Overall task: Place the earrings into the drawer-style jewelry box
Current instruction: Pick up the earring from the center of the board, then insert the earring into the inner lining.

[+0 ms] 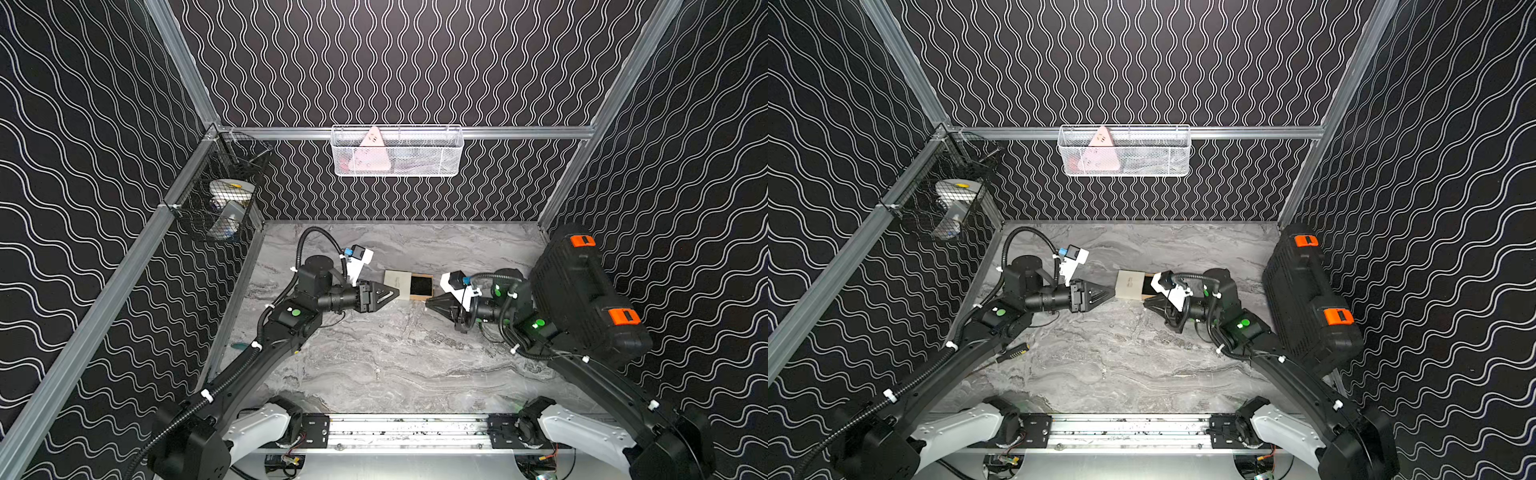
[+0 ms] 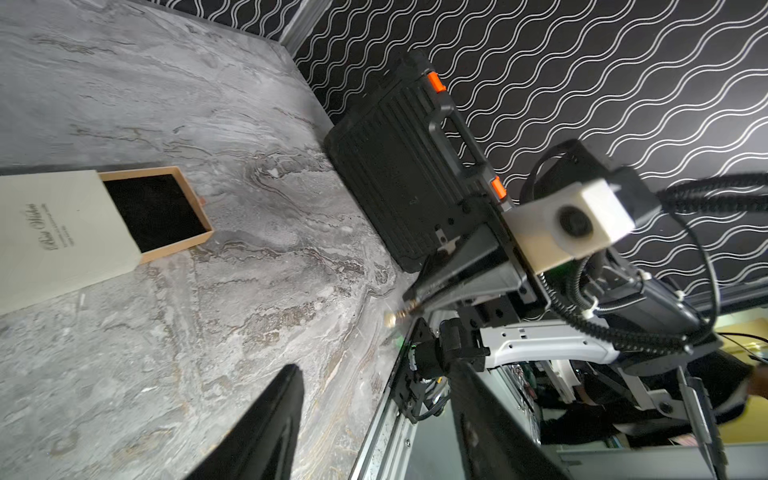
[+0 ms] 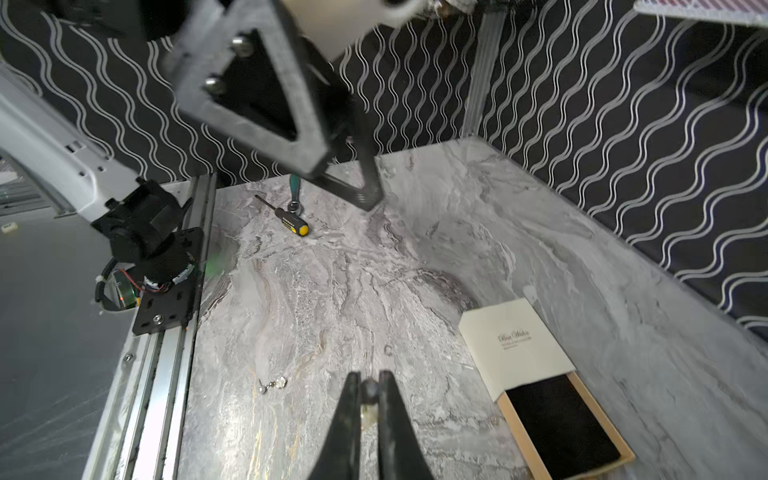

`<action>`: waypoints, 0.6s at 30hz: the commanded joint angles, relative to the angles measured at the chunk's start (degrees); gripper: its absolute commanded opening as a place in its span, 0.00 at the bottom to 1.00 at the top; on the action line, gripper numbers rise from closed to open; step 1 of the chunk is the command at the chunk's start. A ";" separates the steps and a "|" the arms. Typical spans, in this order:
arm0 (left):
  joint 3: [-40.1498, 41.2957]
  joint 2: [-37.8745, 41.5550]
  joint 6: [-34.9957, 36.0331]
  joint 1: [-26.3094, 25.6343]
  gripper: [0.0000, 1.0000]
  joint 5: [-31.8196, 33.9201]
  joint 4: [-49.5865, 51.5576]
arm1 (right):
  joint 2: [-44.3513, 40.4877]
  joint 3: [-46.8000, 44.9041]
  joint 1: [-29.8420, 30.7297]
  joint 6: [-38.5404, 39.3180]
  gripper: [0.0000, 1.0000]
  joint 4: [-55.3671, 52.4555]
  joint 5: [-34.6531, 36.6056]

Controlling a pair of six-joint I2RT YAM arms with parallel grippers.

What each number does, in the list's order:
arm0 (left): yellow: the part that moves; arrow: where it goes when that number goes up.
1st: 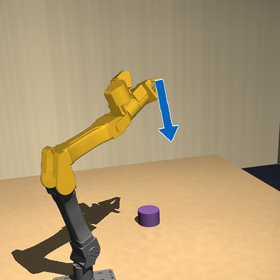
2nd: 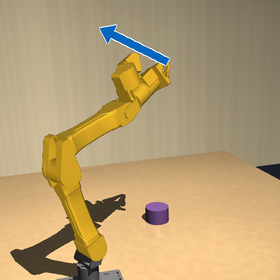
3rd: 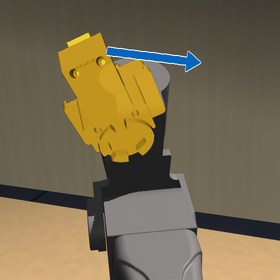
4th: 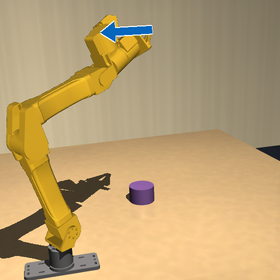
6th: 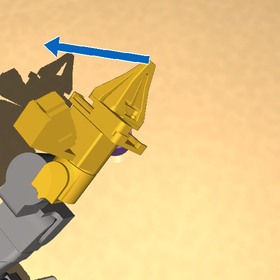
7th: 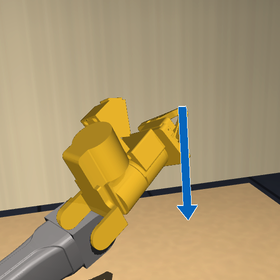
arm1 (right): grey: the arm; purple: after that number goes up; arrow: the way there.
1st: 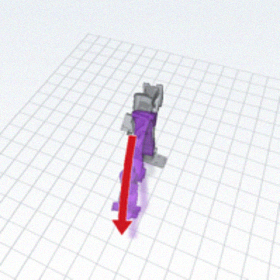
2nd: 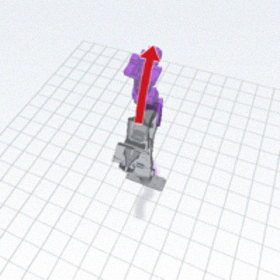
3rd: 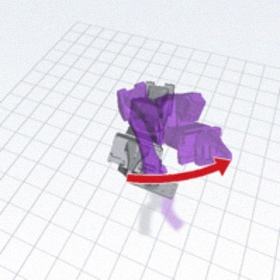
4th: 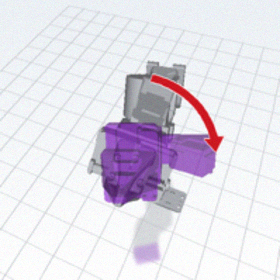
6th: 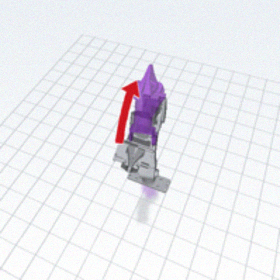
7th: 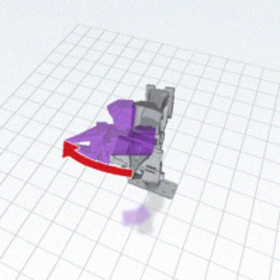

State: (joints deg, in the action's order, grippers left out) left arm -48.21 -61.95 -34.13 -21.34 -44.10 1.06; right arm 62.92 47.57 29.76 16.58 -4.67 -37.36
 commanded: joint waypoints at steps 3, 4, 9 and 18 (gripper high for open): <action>1.98 3.16 3.30 0.00 0.61 4.24 3.37 | 7.82 9.24 -1.56 -5.59 0.07 -17.82 3.59; 2.45 4.00 3.20 0.07 0.61 4.21 3.26 | 9.85 11.43 -1.93 -6.12 0.07 -20.37 4.23; 3.91 7.18 3.36 0.04 0.61 5.14 4.44 | 20.71 24.61 -3.35 -7.79 0.06 -33.21 7.25; 5.07 9.92 3.89 -0.02 0.60 6.08 5.98 | 40.78 44.85 -6.07 -5.53 0.06 -49.27 10.64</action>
State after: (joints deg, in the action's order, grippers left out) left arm -43.11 -52.31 -31.44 -21.34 -38.79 6.96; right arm 100.07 89.14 23.88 9.74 -45.10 -28.08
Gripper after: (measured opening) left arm 0.604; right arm 0.096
